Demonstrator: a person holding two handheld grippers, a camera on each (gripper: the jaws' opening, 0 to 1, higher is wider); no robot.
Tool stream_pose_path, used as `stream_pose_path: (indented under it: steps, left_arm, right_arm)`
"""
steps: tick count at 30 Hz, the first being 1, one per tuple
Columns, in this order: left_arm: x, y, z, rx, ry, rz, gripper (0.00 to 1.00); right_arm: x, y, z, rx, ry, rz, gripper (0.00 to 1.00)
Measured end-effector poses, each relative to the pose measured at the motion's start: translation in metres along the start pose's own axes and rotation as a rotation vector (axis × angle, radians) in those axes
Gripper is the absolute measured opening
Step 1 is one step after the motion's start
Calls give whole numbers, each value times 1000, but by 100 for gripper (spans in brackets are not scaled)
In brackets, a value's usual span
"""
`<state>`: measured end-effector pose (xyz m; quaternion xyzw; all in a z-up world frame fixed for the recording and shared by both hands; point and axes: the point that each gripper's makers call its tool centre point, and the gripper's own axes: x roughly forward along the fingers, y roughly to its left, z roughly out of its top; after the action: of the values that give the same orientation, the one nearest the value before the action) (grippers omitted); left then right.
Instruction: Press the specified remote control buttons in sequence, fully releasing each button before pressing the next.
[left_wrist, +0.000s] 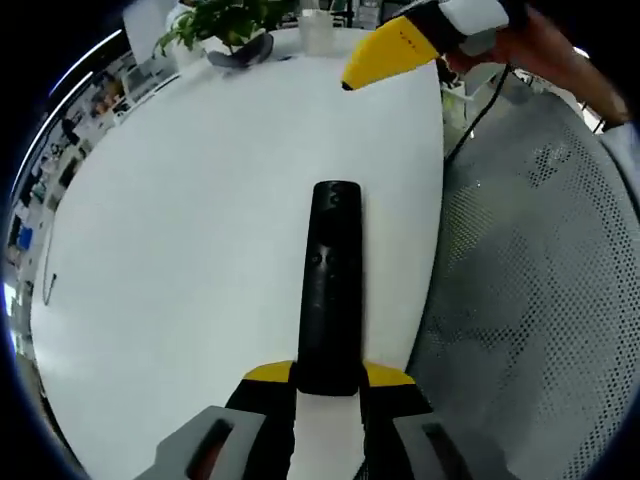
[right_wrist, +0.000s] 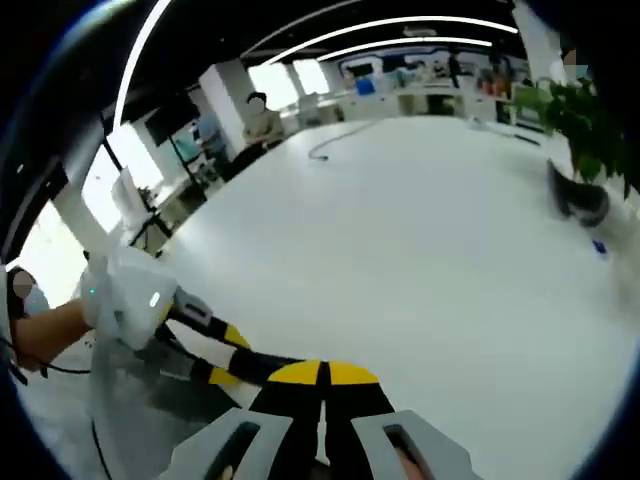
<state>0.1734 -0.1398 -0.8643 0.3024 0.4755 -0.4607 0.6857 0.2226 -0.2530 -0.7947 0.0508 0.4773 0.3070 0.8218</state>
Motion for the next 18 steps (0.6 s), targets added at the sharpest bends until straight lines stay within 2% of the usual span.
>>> stream_pose_path:
  steps: [1, 3, 6, 7, 10, 12, 14, 18]
  left_arm:
    - [-1, -1, -1, -4, -10, -4, 23]
    - [-1, -1, -1, -7, -27, -7, 23]
    - [-1, -1, -1, -6, -52, 1, 23]
    - [-1, -1, -1, -6, -58, 3, 23]
    - [-1, -2, -1, -3, -74, 9, 23]
    - [-1, -3, 0, 17, -94, 23, 23]
    - [-1, -3, 0, 31, -114, 32, 23]
    - [0, -4, 0, 53, -155, 52, 23]
  right_arm:
    - [7, -4, -6, 41, 58, 1, 0]
    - [17, -4, -10, 100, 100, 43, 0]
    - [25, 2, -9, 206, 107, 116, 0]
    - [27, 2, -10, 252, 117, 129, 0]
    - [32, -6, -11, 316, 102, 120, 0]
    - [35, -4, -18, 396, 129, 168, 0]
    - [38, -7, -23, 416, 143, 172, 0]
    - [38, -13, -29, 428, 126, 159, 0]
